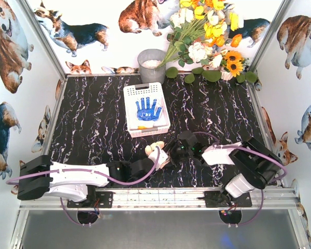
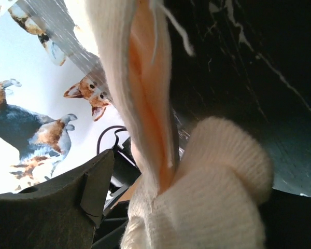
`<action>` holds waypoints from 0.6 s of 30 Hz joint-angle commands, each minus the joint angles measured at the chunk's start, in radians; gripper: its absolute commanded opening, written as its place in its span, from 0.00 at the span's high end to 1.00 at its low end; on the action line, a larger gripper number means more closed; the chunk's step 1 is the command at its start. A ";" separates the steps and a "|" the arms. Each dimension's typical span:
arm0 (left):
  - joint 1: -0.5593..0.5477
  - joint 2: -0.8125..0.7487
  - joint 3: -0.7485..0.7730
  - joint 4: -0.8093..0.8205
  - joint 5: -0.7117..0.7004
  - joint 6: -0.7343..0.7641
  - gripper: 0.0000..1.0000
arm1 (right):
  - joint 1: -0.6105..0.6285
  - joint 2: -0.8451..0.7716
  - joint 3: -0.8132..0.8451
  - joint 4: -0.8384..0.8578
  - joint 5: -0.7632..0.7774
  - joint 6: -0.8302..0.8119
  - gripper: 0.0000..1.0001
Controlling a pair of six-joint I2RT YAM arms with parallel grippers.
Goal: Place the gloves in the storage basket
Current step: Pick up the glove from the center of the board.
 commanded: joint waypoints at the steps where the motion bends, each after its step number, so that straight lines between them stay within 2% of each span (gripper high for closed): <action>1: -0.003 -0.007 -0.003 0.037 0.043 0.006 1.00 | 0.019 0.025 0.054 0.043 0.013 -0.048 0.37; 3: -0.004 -0.008 -0.003 0.032 0.042 0.003 1.00 | 0.026 0.027 0.064 0.042 0.010 -0.058 0.39; 5: -0.004 -0.015 0.000 0.022 0.039 0.001 1.00 | 0.028 0.020 0.068 0.043 0.010 -0.067 0.45; 9: -0.004 -0.047 0.031 -0.033 0.035 0.006 1.00 | 0.028 -0.028 0.093 0.035 0.022 -0.121 0.75; 12: -0.004 -0.081 0.082 -0.127 0.044 0.014 1.00 | 0.028 -0.076 0.167 -0.085 0.029 -0.211 0.98; 18: 0.045 -0.118 0.282 -0.349 0.101 0.058 1.00 | 0.023 -0.198 0.337 -0.319 0.086 -0.383 1.00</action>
